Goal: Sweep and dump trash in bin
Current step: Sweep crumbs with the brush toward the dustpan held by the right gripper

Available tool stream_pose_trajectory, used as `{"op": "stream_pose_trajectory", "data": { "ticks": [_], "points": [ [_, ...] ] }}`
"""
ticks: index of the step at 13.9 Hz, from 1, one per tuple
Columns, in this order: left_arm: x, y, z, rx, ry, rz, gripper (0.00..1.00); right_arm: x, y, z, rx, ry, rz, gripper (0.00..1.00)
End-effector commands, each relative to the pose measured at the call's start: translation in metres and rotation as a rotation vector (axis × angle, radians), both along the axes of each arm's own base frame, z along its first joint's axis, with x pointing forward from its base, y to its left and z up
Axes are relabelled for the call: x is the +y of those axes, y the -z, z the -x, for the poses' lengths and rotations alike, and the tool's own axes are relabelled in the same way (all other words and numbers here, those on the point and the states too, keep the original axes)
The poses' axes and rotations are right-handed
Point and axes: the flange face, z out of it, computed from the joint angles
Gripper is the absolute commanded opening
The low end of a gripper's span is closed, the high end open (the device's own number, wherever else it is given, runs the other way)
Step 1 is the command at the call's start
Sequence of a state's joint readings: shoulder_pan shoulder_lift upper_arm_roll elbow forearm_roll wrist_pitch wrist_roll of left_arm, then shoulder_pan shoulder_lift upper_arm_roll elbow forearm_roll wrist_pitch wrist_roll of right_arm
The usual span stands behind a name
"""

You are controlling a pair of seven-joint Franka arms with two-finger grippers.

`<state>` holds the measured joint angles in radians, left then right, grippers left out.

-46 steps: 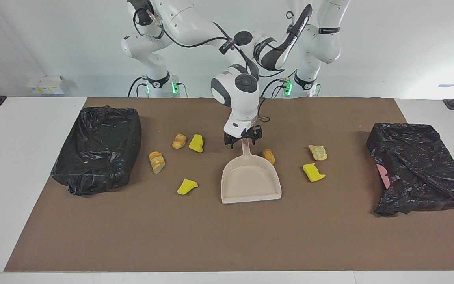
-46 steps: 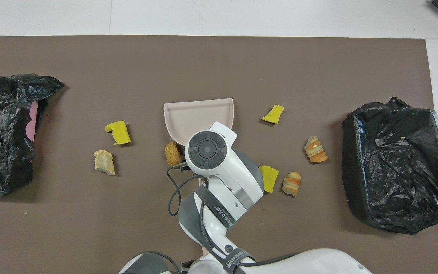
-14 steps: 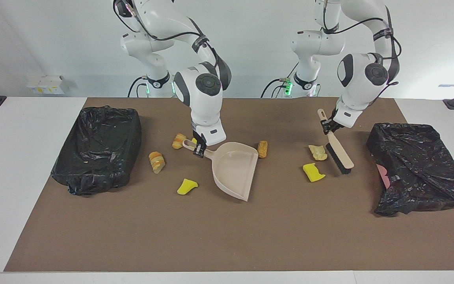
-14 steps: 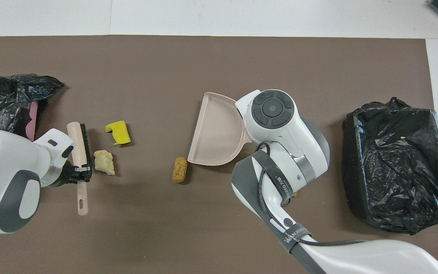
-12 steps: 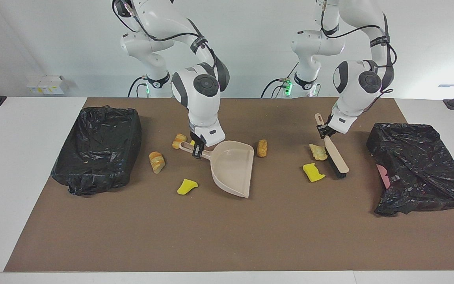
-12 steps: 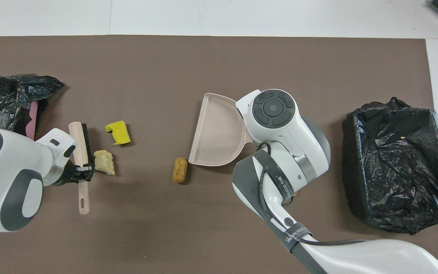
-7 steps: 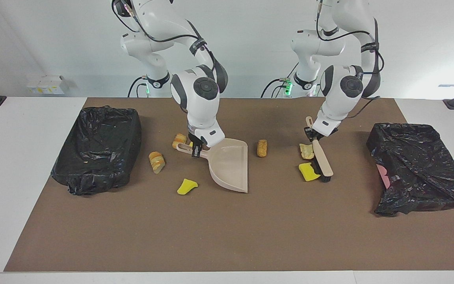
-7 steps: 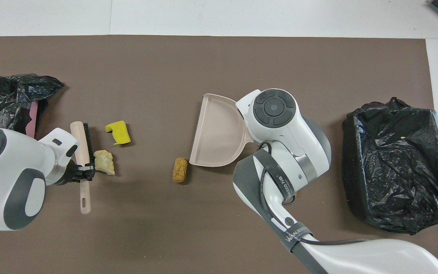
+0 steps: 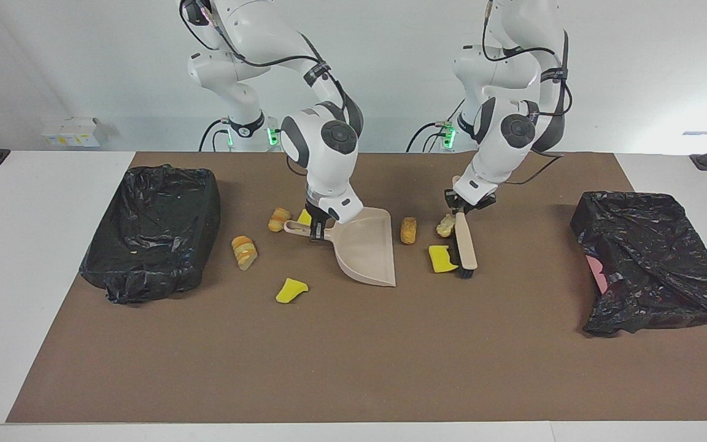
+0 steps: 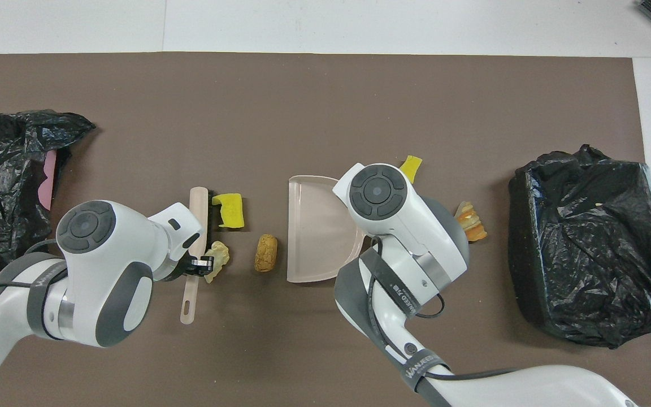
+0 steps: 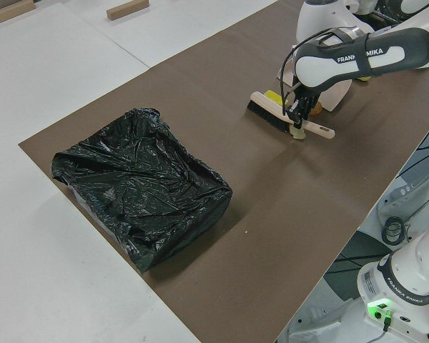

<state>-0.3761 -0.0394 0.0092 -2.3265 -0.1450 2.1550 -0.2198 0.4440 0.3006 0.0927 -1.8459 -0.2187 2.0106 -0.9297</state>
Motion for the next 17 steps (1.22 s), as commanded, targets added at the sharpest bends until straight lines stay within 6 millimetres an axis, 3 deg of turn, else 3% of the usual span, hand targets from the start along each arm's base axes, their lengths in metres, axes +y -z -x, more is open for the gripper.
{"op": "stream_pose_trajectory", "data": {
  "ticks": [1,3,6,7,9,11,13,15,17],
  "points": [
    [-0.023,-0.002,0.011,0.004,-0.069,0.012,0.0,-0.004,0.0,0.008,-0.014,-0.021,0.008,0.0],
    [-0.041,-0.006,0.017,-0.003,-0.117,0.037,0.0,-0.003,0.001,0.009,-0.012,-0.023,0.009,0.0],
    [-0.085,0.01,0.026,-0.011,-0.136,0.106,0.0,-0.004,0.001,0.008,-0.012,-0.021,0.009,0.0],
    [-0.093,0.008,0.026,-0.011,-0.141,0.128,0.0,-0.004,0.0,0.008,-0.014,-0.021,0.008,0.0],
    [-0.135,-0.003,0.041,-0.022,-0.089,0.18,0.0,-0.004,0.0,0.008,-0.014,-0.021,0.008,0.0],
    [-0.16,-0.017,0.037,-0.031,-0.065,0.204,0.0,-0.004,0.0,0.008,-0.014,-0.02,0.008,0.0],
    [-0.158,-0.035,0.028,-0.045,-0.083,0.224,0.0,-0.004,0.001,0.008,-0.013,-0.018,0.009,0.0],
    [-0.144,-0.066,0.017,-0.068,-0.132,0.252,0.0,-0.004,0.0,0.008,-0.014,-0.014,0.009,0.0],
    [-0.125,-0.079,0.013,-0.041,-0.22,0.241,0.0,-0.004,0.0,0.008,-0.014,-0.014,0.009,0.0]
  ]
}}
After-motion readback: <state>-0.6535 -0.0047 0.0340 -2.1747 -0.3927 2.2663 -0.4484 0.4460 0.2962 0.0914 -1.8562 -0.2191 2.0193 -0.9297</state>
